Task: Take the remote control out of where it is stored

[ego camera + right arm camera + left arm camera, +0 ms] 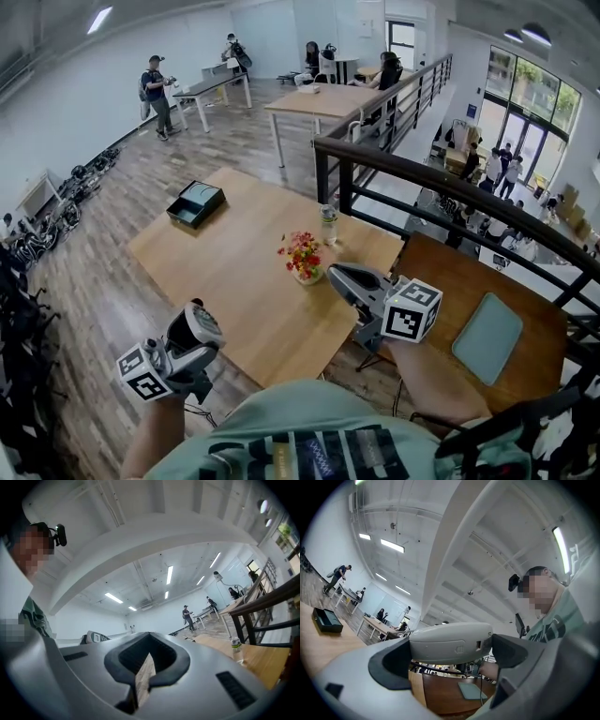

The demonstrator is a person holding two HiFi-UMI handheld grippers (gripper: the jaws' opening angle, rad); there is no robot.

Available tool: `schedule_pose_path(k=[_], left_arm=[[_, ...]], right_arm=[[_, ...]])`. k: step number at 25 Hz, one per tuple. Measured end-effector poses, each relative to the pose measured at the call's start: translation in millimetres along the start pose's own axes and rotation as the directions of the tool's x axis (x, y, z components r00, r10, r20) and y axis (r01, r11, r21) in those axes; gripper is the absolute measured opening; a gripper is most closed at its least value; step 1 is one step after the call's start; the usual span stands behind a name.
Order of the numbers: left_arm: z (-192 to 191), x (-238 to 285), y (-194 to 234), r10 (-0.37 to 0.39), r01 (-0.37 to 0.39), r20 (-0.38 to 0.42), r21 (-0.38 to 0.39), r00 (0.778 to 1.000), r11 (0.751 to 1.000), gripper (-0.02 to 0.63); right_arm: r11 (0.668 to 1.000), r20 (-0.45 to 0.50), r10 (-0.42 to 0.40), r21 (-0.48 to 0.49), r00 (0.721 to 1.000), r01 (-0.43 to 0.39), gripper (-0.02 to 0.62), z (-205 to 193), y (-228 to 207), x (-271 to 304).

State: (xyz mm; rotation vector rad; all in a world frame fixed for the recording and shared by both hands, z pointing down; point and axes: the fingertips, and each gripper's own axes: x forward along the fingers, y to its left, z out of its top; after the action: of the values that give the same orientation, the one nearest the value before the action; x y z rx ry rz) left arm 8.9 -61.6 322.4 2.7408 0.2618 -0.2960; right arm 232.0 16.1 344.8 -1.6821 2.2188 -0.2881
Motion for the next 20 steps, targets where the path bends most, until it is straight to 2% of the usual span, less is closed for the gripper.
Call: schedule_pose_path(k=[6, 11, 20], left_arm=[[1, 3, 20, -0.037, 0.037, -0.025, -0.025, 0.999, 0.999, 0.542], [0, 13, 54, -0.112, 0.110, -0.016, -0.085, 0.994, 0.990, 0.543], [28, 33, 197, -0.169, 0.166, -0.002, -0.176, 0.986, 0.970, 0.543]], right_arm=[[0.997, 0.026, -0.072, 0.011, 0.997, 0.072, 0.000, -9, -6, -10], [0.984, 0.014, -0.177, 0.018, 0.984, 0.177, 0.000, -18, -21, -11], [0.957, -0.014, -0.290, -0.024, 0.957, 0.290, 0.000, -11, -57, 76]])
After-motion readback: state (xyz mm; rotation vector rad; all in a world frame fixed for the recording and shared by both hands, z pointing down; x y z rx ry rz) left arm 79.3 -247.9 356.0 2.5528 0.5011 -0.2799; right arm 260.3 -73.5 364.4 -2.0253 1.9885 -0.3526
